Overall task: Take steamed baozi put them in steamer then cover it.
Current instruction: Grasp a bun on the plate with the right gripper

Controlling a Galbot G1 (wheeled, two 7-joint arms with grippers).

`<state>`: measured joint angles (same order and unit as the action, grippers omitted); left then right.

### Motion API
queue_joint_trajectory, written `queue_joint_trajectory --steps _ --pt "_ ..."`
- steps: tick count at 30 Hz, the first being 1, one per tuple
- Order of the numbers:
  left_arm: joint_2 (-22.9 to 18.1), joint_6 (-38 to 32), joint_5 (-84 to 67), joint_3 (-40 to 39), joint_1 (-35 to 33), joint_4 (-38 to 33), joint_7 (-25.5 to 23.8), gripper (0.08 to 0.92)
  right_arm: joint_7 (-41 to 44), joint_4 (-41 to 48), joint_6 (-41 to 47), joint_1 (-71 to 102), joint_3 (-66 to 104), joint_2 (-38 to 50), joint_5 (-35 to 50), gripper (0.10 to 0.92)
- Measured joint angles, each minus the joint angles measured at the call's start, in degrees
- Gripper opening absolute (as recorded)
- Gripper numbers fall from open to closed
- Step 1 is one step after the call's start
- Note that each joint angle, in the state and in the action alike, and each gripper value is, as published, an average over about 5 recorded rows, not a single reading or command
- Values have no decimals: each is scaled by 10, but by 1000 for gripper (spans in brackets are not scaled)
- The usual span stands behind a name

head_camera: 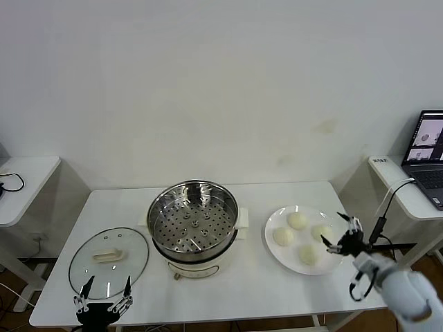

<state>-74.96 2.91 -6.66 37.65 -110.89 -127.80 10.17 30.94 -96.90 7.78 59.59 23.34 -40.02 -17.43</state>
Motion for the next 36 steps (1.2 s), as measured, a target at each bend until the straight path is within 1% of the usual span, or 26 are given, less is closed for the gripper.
queue_joint_trajectory --steps 4,9,18,26,36 --pt "1 3 1 3 4 0 0 823 62 60 -8 -120 -98 23 -7 823" --pt "3 4 0 6 11 2 2 823 139 133 -22 -266 -228 30 -7 823" --pt "3 7 -4 16 22 3 2 823 242 250 -42 -450 -424 -7 -16 823" --pt "4 7 -6 19 22 1 1 823 275 327 -56 -515 -517 -54 -33 823" --pt "4 2 -6 25 18 -1 1 823 280 404 -62 -545 -552 -112 -55 822"
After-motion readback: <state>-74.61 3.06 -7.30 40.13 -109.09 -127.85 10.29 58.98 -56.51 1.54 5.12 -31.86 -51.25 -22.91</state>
